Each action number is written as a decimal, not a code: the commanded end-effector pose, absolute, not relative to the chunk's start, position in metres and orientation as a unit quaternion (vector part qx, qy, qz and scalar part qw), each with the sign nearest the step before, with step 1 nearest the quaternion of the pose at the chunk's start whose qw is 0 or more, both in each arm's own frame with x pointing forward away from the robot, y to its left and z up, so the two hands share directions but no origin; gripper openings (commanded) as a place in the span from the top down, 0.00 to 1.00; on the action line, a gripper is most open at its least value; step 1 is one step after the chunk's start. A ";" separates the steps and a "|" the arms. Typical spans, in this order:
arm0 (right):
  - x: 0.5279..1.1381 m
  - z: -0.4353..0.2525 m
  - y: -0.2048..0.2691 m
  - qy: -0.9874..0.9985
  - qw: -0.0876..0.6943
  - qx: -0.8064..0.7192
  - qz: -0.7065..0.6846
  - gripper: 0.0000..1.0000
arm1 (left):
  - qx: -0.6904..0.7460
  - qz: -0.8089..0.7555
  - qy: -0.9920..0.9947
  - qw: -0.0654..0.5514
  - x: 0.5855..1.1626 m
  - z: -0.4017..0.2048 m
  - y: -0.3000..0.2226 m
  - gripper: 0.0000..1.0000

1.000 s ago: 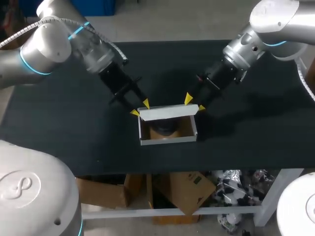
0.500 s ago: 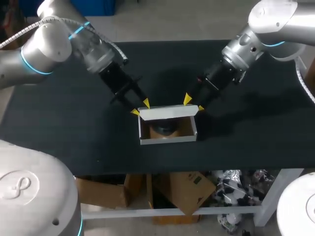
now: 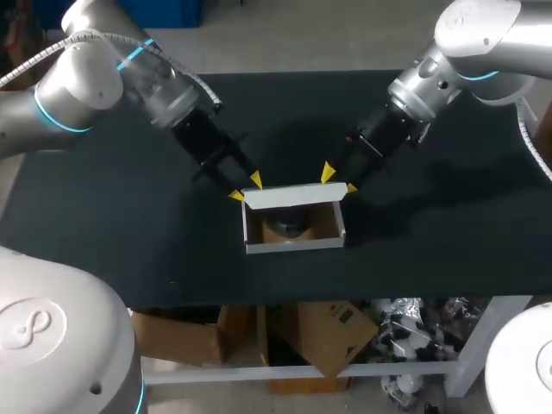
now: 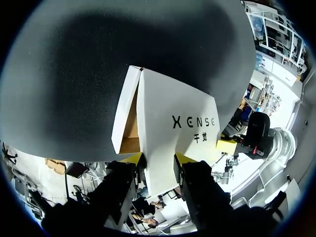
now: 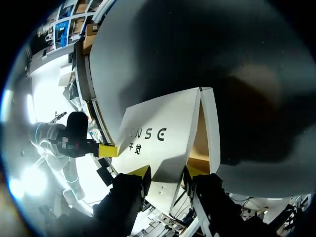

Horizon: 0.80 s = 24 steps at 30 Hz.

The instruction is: Assemble the packaging by folding the flat box into shape, placing the metal phone stand inside, and closing the box properly

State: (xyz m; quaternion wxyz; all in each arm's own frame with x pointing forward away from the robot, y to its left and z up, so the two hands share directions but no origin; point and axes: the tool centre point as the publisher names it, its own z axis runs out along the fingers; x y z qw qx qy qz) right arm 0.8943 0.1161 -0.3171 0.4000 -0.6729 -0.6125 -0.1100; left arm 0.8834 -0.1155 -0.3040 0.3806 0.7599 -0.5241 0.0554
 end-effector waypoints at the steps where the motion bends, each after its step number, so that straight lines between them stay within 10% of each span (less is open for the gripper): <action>1: 0.895 -0.317 0.123 -0.613 0.401 -0.672 -0.107 0.55 | 0.757 0.057 -0.524 0.385 0.885 -0.307 -0.122 0.61; 24: 0.892 -0.320 0.121 -0.610 0.400 -0.676 -0.105 0.53 | 0.755 0.061 -0.525 0.388 0.881 -0.312 -0.124 0.62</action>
